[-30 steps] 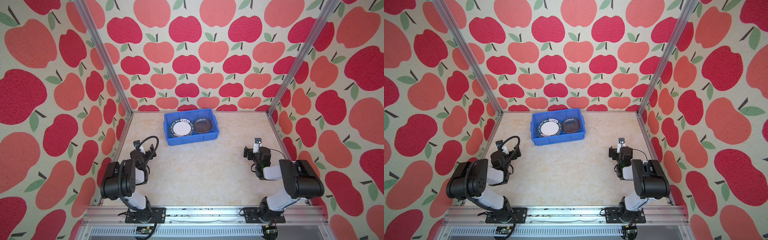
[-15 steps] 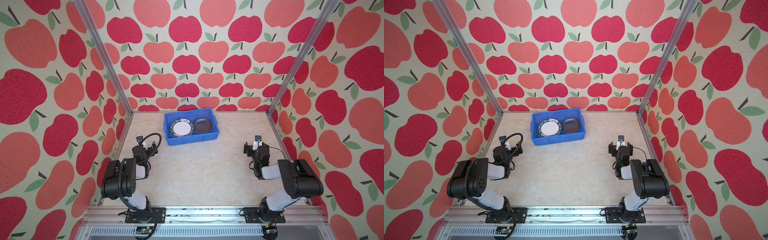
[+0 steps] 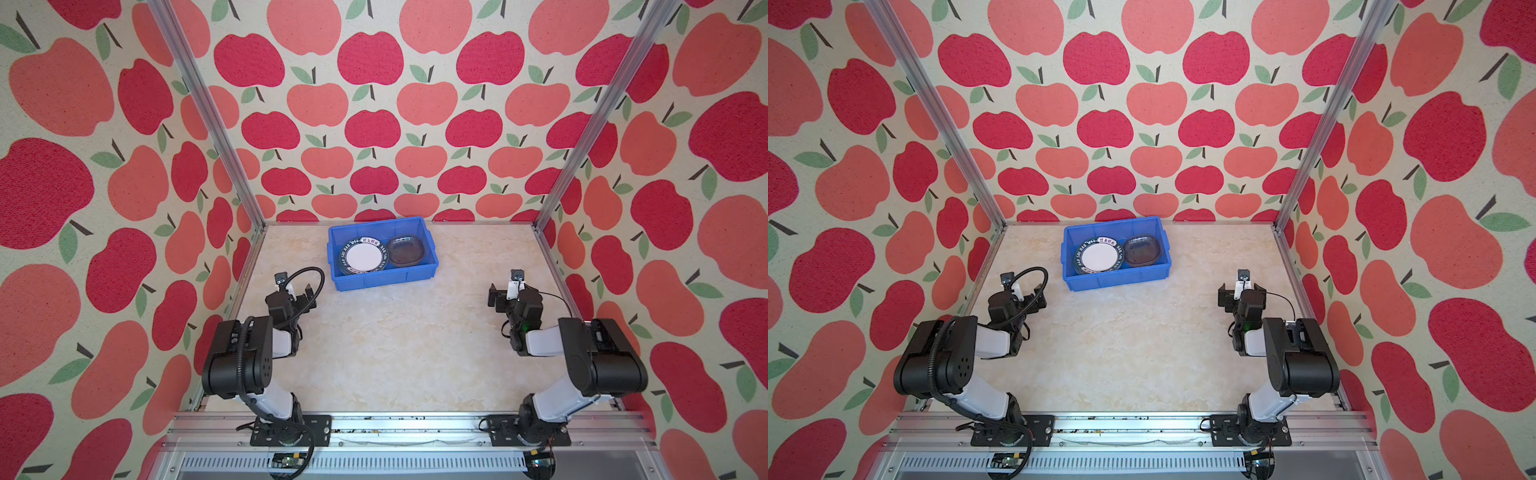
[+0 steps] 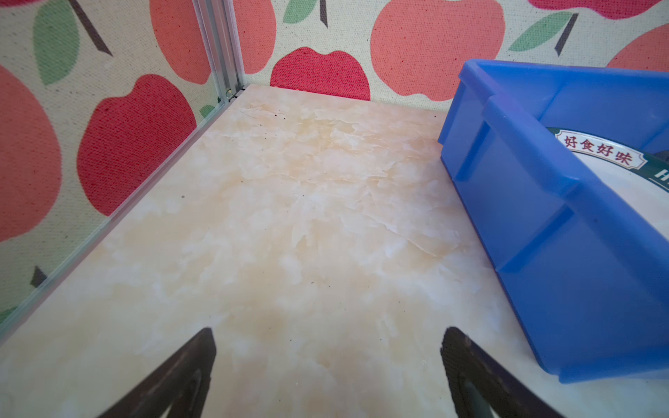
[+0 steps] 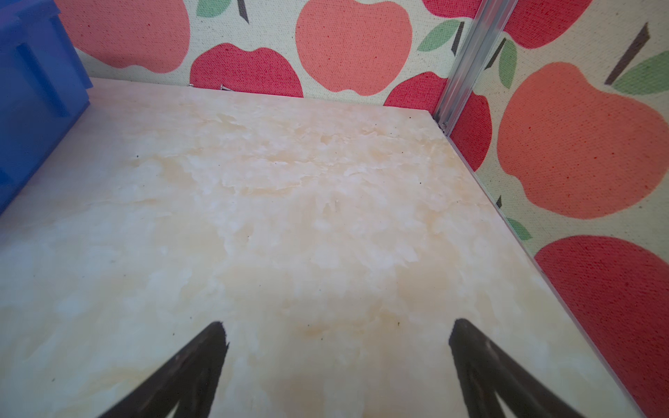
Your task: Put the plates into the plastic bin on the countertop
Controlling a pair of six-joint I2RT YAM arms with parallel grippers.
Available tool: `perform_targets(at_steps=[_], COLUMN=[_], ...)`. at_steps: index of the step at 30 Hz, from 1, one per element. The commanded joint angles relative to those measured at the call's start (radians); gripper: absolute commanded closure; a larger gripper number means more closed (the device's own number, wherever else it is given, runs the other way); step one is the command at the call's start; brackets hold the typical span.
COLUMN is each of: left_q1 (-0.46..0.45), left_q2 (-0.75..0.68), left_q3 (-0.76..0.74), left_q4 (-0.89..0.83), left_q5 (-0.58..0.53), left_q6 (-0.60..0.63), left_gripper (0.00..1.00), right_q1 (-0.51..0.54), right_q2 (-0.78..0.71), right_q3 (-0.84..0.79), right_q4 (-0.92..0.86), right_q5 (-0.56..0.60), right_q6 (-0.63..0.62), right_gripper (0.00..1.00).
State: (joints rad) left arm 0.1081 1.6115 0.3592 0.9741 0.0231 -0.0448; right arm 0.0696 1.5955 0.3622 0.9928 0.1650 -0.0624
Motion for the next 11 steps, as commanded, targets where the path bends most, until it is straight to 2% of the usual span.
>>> perform_targets(at_steps=[1,11], left_q1=[-0.005,-0.004], left_q2=[-0.004,-0.003], left_q3=[0.023,0.021], left_q4=[-0.017,-0.015], left_q5=[-0.02,-0.02], left_q6=[0.027,0.026], left_gripper=[0.01,0.01], right_q1=[-0.01,-0.005], right_q2=[-0.005,-0.006], right_q3=[0.022,0.004], right_q4=[-0.035,0.004], right_q5=[-0.062,-0.072], right_q6=[0.009,-0.001], right_gripper=[0.0,0.0])
